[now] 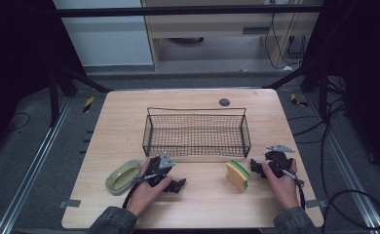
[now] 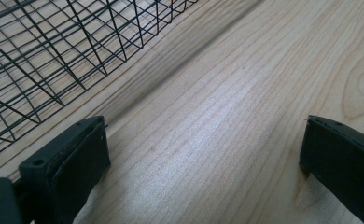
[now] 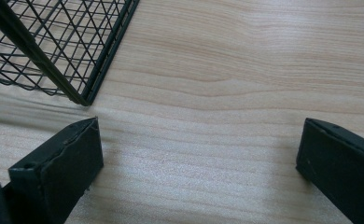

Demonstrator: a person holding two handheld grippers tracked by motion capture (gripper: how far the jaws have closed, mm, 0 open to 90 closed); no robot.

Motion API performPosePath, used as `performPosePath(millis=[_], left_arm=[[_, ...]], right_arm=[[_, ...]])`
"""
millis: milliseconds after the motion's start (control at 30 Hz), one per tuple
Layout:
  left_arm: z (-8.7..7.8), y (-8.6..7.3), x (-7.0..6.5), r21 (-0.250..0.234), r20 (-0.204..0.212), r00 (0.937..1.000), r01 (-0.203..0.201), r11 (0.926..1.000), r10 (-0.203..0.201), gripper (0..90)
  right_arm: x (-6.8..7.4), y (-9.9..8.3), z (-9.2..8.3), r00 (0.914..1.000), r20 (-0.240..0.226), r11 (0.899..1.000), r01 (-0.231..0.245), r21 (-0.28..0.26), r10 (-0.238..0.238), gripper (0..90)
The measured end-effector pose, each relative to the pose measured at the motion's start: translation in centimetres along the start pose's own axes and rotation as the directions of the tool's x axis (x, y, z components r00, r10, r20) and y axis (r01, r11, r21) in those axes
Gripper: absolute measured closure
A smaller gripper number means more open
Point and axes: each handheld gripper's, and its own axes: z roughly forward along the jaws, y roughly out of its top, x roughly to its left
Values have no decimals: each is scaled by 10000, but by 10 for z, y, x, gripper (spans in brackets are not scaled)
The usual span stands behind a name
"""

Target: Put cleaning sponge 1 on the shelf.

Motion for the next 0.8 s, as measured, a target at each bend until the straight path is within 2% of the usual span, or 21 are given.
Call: performPosePath(millis=[67,167,200,233,267,367,433,467,533,600,667,733,800], left_arm=[[-3,1,-3,-54,40,9996,-288,9996,288,42],[-10,1,-8,-182,194,9992,-350,9992,354,40],[-20,2,-11,-7,282,9979,-584,9983,584,49],[-20,2,-11,-7,282,9979,-584,9983,584,53],[-30,6,-10,270,352,9975,-626,9977,616,53],[-48,14,-5,-40,219,9989,-402,9992,403,53],[-58,19,1,82,52,9974,-721,9974,721,41],[-61,19,4,103,-28,9971,-757,9971,758,40],[-66,19,8,0,3,9984,-561,9984,561,52],[-73,22,11,76,-243,9967,-773,9970,774,53],[-84,27,15,174,-724,9935,-871,9960,882,47],[-97,31,23,526,-842,9903,-1061,9930,1103,48],[-113,33,31,760,-1189,9873,-969,9924,1055,38]], right_arm=[[0,0,0,10000,0,10000,5,2,-5,7],[0,0,0,10000,-22,10000,26,10,-26,6],[1,2,1,9999,-106,10000,53,67,-52,6],[1,2,1,9999,-106,10000,53,67,-52,6],[1,2,1,9996,-199,9997,185,138,-182,6],[3,0,-1,9990,-334,9995,311,62,-309,6],[4,-1,-1,9990,-309,9995,321,41,-320,6],[4,-1,-1,9990,-326,9995,313,27,-312,5],[4,-1,-1,9986,-393,9994,348,39,-346,4],[4,-1,-1,9985,-433,9994,343,29,-341,4],[4,-1,-1,9985,-428,9994,351,27,-350,5],[4,-1,-1,9985,-427,9994,352,25,-351,5],[4,-1,-1,9984,-435,9994,349,20,-348,4]])
